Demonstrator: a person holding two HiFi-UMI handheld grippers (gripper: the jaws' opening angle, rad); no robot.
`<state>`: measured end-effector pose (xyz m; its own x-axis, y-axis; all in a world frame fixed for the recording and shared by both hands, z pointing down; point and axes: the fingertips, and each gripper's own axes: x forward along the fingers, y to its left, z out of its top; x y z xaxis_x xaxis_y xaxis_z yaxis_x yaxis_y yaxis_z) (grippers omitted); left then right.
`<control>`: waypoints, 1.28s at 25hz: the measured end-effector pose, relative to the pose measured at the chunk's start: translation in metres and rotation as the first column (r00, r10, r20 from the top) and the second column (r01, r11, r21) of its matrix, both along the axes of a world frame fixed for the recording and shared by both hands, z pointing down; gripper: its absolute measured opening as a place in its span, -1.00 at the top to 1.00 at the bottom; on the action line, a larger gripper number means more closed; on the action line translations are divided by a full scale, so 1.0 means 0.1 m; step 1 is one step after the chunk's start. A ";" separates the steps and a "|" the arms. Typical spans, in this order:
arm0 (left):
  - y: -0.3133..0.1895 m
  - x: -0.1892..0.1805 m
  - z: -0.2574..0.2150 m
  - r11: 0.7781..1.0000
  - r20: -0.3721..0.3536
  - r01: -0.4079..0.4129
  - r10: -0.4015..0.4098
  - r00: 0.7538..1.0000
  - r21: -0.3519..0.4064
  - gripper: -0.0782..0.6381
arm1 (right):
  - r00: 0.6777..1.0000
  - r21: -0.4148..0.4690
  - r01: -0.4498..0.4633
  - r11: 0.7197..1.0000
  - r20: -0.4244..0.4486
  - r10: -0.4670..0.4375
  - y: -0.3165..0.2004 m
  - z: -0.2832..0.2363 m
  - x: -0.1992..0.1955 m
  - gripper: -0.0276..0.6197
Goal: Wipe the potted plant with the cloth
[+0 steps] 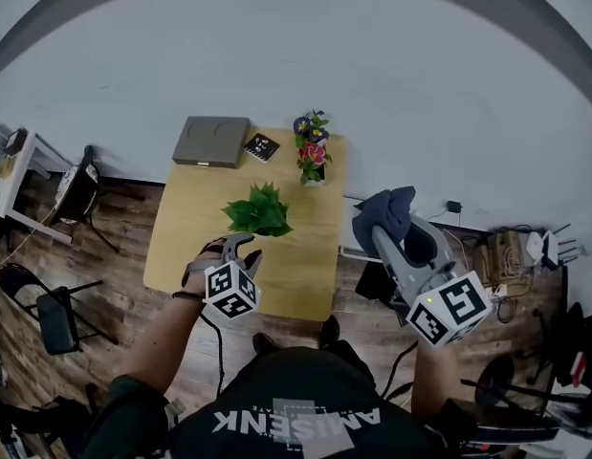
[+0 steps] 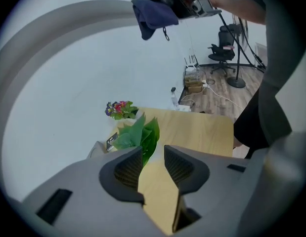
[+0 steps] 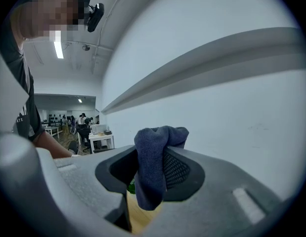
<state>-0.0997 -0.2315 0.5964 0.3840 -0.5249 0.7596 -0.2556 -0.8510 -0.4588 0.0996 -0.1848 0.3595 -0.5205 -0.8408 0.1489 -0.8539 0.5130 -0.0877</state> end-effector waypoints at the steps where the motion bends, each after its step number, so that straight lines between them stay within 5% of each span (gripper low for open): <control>1: -0.02 0.01 0.07 1.000 0.015 0.003 -0.003 1.000 -0.005 0.40 | 1.000 -0.003 -0.005 1.000 -0.004 0.005 0.01 0.01 0.02 0.51; 16: -0.37 0.11 0.77 1.000 0.194 -0.014 0.015 0.981 -0.009 0.44 | 0.997 -0.085 -0.076 0.993 0.010 0.077 0.08 0.39 0.34 0.51; 32: -0.49 0.18 0.93 0.997 0.266 -0.064 0.074 0.961 -0.046 0.60 | 0.996 -0.129 -0.085 0.988 0.016 0.088 0.12 0.60 0.41 0.51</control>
